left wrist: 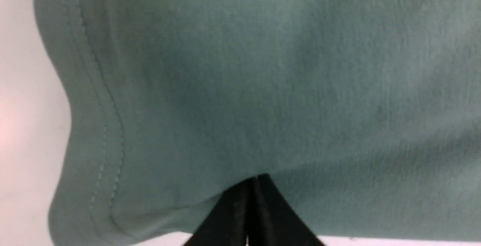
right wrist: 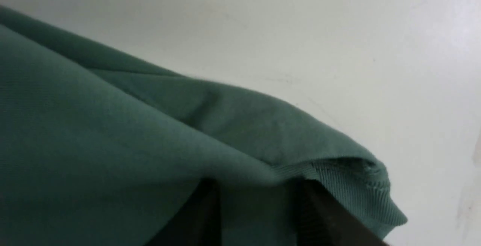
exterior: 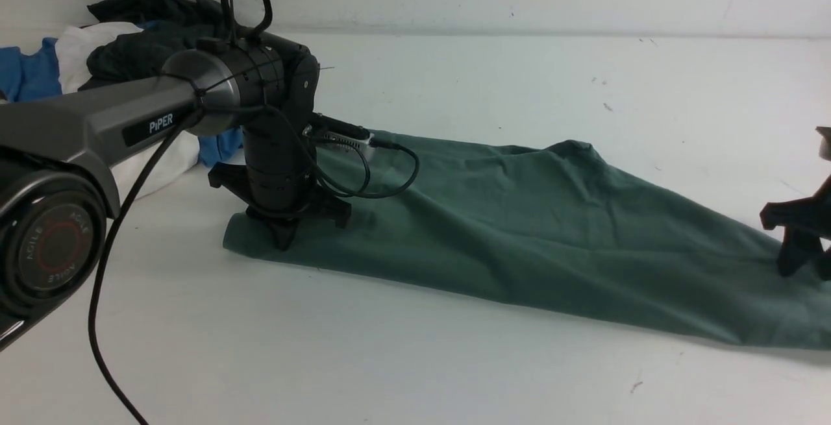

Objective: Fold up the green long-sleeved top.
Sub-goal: Use both arms to drag the lower edge of the fabric forward and fold it over the upper edge

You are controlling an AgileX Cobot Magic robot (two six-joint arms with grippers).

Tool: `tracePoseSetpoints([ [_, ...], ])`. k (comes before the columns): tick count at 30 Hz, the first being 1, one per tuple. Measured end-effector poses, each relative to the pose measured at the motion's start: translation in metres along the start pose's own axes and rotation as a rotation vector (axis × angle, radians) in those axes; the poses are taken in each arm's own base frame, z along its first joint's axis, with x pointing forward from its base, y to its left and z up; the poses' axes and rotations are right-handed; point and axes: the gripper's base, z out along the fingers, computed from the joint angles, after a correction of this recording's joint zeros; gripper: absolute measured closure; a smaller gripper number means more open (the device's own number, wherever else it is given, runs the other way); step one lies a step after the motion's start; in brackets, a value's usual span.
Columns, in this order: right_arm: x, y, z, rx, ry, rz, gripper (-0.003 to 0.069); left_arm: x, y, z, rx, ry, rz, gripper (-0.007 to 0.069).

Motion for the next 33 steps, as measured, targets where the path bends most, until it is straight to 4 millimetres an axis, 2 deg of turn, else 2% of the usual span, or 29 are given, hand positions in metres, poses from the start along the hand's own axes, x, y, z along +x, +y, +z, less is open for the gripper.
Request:
tracePoseSetpoints([
  [3,0.0,0.0,0.0,0.002,0.0,-0.028,0.0603,0.0,0.0,0.0,-0.001,0.004,-0.001,0.0629],
  [6,0.001,0.0,-0.001,0.0,0.01,-0.038,0.0655,0.001,0.0,0.0,-0.001,0.006,-0.001,0.0629],
  [11,0.004,-0.001,-0.013,0.012,0.01,-0.042,0.066,0.001,0.0,0.0,-0.002,0.007,0.0,0.0629],
  [13,0.005,-0.004,-0.033,0.055,-0.029,-0.034,0.066,0.001,0.0,0.0,-0.002,0.007,-0.002,0.0629],
  [16,0.007,-0.009,-0.05,0.12,-0.069,-0.026,0.066,0.001,0.0,0.0,-0.002,0.007,-0.003,0.0629],
  [20,0.006,-0.013,-0.052,0.163,-0.084,-0.039,0.066,0.001,0.0,0.001,-0.002,0.009,-0.004,0.0629],
  [23,0.002,-0.014,-0.04,0.175,-0.08,-0.053,0.066,0.001,0.0,0.001,-0.002,0.01,-0.004,0.0629],
  [25,0.001,-0.014,-0.036,0.175,-0.079,-0.055,0.0656,0.001,0.0,0.001,-0.002,0.01,-0.004,0.0629],
  [28,-0.002,-0.015,-0.025,0.178,-0.08,-0.064,0.0613,0.001,0.0,0.001,-0.003,0.01,-0.005,0.0629],
  [33,-0.005,-0.018,-0.02,0.212,-0.096,-0.065,0.0394,0.0,0.001,-0.012,-0.002,-0.02,-0.038,0.0629],
])
